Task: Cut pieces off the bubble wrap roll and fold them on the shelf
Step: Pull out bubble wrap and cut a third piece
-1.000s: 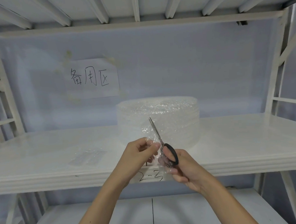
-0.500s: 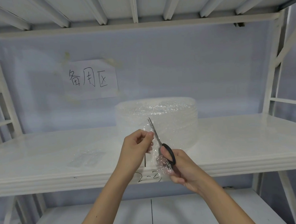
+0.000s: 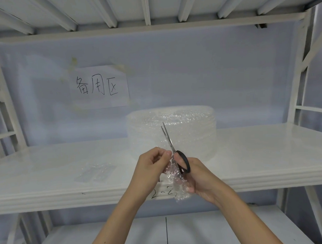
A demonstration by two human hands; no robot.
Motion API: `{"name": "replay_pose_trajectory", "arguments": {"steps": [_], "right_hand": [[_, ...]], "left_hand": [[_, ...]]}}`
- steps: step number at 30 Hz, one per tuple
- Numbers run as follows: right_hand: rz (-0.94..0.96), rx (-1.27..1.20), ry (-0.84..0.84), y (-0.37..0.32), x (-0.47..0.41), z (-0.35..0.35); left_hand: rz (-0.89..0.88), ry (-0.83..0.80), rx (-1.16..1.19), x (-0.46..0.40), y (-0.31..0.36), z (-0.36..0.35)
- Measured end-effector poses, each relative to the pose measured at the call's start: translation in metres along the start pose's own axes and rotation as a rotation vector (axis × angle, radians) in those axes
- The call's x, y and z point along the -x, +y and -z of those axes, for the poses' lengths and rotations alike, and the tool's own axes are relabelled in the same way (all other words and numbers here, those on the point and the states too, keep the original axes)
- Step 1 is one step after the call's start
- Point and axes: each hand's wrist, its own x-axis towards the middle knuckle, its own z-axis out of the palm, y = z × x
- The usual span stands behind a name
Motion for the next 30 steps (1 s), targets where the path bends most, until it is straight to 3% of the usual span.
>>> {"name": "replay_pose_trajectory", "arguments": {"steps": [8,19,25,30], "right_hand": [[0.001,0.007,0.026,0.000,0.003,0.004],[-0.023,0.037,-0.096,-0.016,0.011,0.009],[-0.031,0.003,-0.057,-0.018,0.009,0.007],[0.027,0.108,-0.024,-0.025,0.014,0.004]], "left_hand": [[0.025,-0.022,0.018,0.006,-0.001,0.000],[0.023,-0.048,0.038,0.010,-0.002,-0.006],[0.035,-0.122,0.012,0.015,-0.005,-0.006],[0.020,-0.063,0.033,0.013,-0.002,0.001]]}}
